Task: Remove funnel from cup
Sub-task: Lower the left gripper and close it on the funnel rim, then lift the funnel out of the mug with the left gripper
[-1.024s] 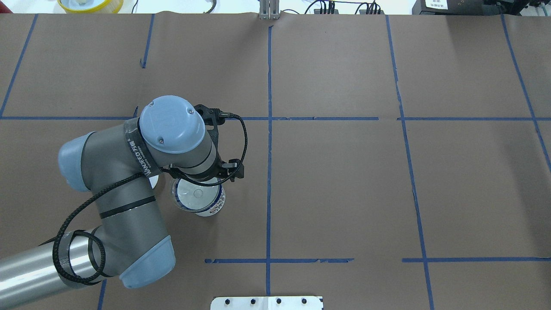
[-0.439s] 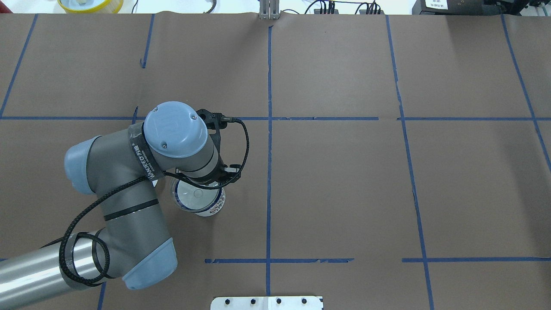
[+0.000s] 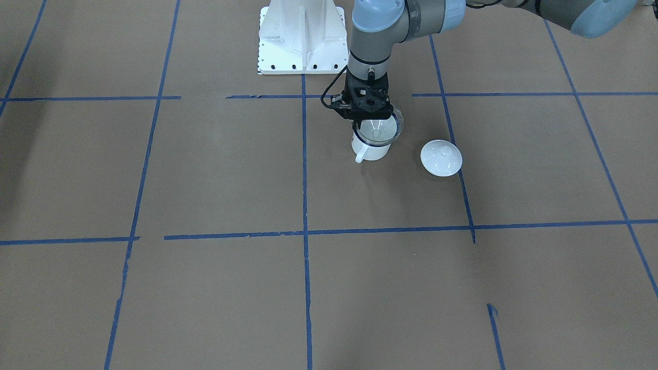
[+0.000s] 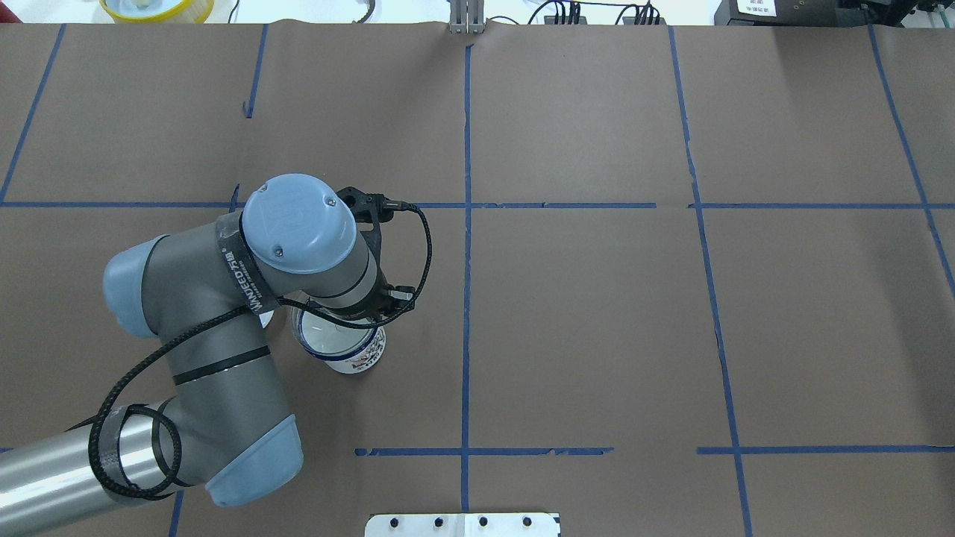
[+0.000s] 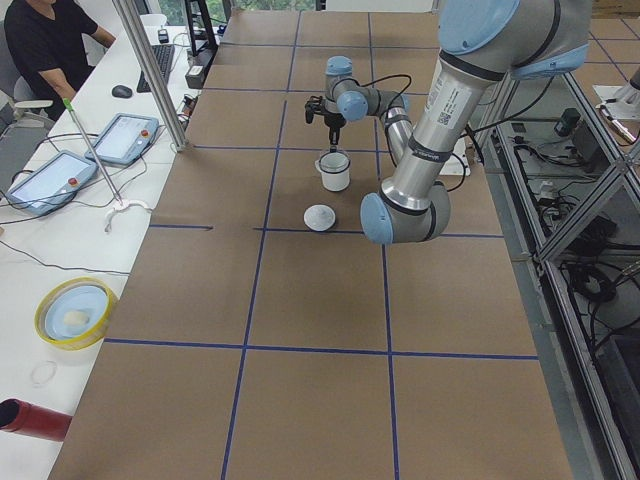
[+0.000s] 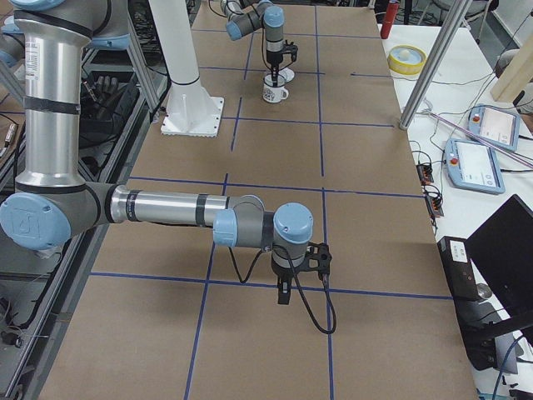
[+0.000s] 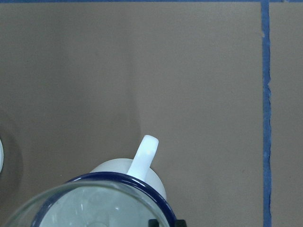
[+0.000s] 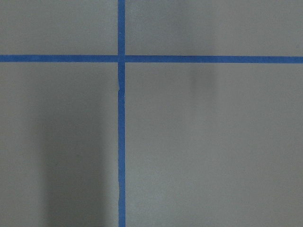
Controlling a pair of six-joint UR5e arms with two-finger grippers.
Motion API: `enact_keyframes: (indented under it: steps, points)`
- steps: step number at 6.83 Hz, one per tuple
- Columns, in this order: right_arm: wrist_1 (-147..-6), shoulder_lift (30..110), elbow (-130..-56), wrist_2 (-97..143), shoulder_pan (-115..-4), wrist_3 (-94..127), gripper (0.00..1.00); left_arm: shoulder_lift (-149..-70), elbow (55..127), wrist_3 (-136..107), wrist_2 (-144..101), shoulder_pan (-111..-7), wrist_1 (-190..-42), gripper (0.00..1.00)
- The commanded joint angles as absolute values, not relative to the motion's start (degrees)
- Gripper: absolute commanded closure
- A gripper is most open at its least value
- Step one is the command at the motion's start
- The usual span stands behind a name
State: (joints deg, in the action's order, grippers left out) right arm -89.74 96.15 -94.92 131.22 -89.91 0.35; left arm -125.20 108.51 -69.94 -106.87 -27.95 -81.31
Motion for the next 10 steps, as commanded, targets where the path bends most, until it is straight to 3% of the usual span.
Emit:
enact_keyframes:
  steps: [1, 4, 6, 10]
  points:
    - [-89.74, 96.15, -94.92, 131.22, -89.91, 0.35, 0.0, -125.5, 115.44, -69.7, -107.05, -28.39, -75.37, 1.0]
    - [-89.74, 96.15, -94.92, 131.22, -89.91, 0.35, 0.0, -125.24, 122.41, -68.99, -115.46, -40.13, -72.51, 1.0]
    - [-89.74, 96.15, -94.92, 131.22, -89.91, 0.35, 0.0, -125.34, 123.05, -70.65, -117.77, -45.77, -76.34, 1.0]
    - [-89.74, 96.15, -94.92, 131.22, -89.91, 0.35, 0.0, -123.32, 106.48, -98.64, -100.76, -50.19, -107.43, 1.0]
